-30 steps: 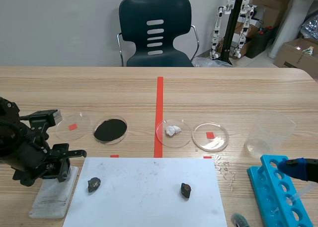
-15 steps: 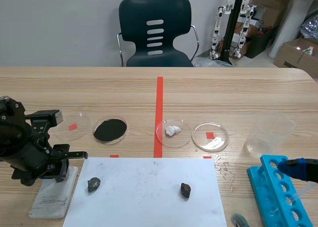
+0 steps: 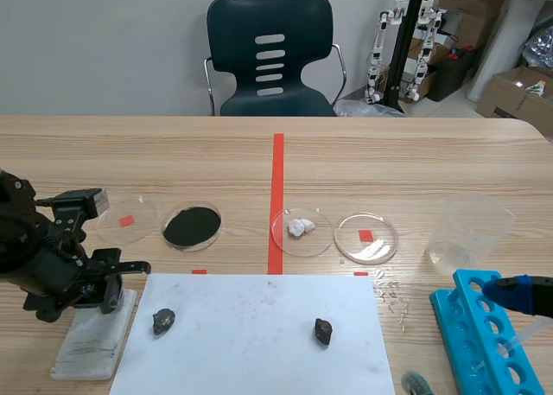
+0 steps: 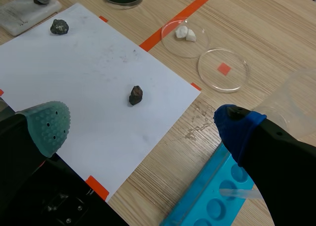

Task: Rub the mineral on the streak plate

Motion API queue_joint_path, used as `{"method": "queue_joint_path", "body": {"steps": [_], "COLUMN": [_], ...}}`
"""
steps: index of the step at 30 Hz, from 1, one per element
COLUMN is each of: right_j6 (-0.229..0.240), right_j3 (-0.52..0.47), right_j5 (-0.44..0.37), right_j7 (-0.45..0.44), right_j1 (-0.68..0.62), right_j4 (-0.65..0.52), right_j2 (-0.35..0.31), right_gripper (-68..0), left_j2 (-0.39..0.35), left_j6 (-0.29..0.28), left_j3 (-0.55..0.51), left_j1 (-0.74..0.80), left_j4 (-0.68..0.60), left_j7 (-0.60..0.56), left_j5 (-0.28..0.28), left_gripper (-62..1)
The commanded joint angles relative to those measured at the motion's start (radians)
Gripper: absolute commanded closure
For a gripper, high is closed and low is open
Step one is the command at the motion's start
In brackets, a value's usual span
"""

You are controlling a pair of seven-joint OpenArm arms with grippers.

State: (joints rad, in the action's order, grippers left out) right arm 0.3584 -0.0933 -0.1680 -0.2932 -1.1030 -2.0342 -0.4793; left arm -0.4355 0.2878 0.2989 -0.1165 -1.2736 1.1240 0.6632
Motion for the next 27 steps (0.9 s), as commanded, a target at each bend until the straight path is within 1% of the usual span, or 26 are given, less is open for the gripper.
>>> {"method": "queue_joint_path", "body": {"steps": [1, 3, 5, 6, 9, 11, 13, 14, 17, 18, 19, 20, 24, 26, 27], "right_j6": [-0.003, -0.003, -0.003, -0.003, -0.003, -0.003, -0.003, -0.003, -0.003, -0.003, -0.003, -0.003, -0.003, -0.003, -0.003], "right_j3": [-0.003, -0.003, -0.003, -0.003, -0.003, -0.003, -0.003, -0.003, -0.003, -0.003, -0.003, -0.003, -0.003, -0.003, -0.003], "right_j5": [-0.011, -0.011, -0.011, -0.011, -0.011, -0.011, -0.011, -0.011, -0.011, -0.011, -0.011, -0.011, -0.011, -0.011, -0.011], "right_j7": [-0.018, -0.018, -0.018, -0.018, -0.018, -0.018, -0.018, -0.019, -0.019, -0.019, -0.019, -0.018, -0.019, -0.018, -0.018], "right_j1": [0.006, 0.006, 0.006, 0.006, 0.006, 0.006, 0.006, 0.006, 0.006, 0.006, 0.006, 0.006, 0.006, 0.006, 0.006], "right_j4": [-0.013, -0.013, -0.013, -0.013, -0.013, -0.013, -0.013, -0.013, -0.013, -0.013, -0.013, -0.013, -0.013, -0.013, -0.013], "right_j2": [-0.005, -0.005, -0.005, -0.005, -0.005, -0.005, -0.005, -0.005, -0.005, -0.005, -0.005, -0.005, -0.005, -0.005, -0.005], "right_gripper": [-61.0, -61.0, -61.0, -61.0, -61.0, -61.0, -61.0, -61.0, -61.0, -61.0, -61.0, -61.0, -61.0, -61.0, -61.0], "left_j2": [0.008, 0.008, 0.008, 0.008, 0.006, 0.005, 0.005, 0.005, 0.006, 0.006, 0.006, 0.006, 0.006, 0.006, 0.006], "left_j6": [-0.013, -0.014, -0.008, 0.012, 0.085, 0.121, 0.141, 0.140, 0.140, 0.137, 0.127, 0.106, 0.023, -0.003, -0.014], "left_j3": [0.004, 0.004, 0.004, 0.004, 0.004, 0.004, 0.004, 0.004, 0.004, 0.004, 0.004, 0.004, 0.004, 0.004, 0.004], "left_j1": [0.005, 0.005, 0.005, 0.005, 0.005, 0.005, 0.003, 0.003, 0.003, 0.004, 0.005, 0.006, 0.006, 0.006, 0.006], "left_j4": [-0.001, -0.001, -0.001, -0.001, -0.001, -0.001, -0.001, -0.001, -0.002, -0.002, -0.002, -0.002, -0.002, -0.002, -0.002], "left_j7": [-0.006, -0.006, 0.000, 0.011, 0.072, 0.097, 0.108, 0.108, 0.108, 0.107, 0.100, 0.089, 0.033, 0.024, 0.023], "left_j5": [0.027, 0.027, 0.000, -0.027, -0.150, -0.214, -0.263, -0.268, -0.259, -0.251, -0.230, -0.203, -0.049, -0.002, 0.011], "left_gripper": [-11.9, -11.9, -11.9, -11.9, -11.9, -11.9, -11.9, -11.9, -11.9, -11.9, -11.9, -11.9, -11.9, -11.9, -11.9]}}
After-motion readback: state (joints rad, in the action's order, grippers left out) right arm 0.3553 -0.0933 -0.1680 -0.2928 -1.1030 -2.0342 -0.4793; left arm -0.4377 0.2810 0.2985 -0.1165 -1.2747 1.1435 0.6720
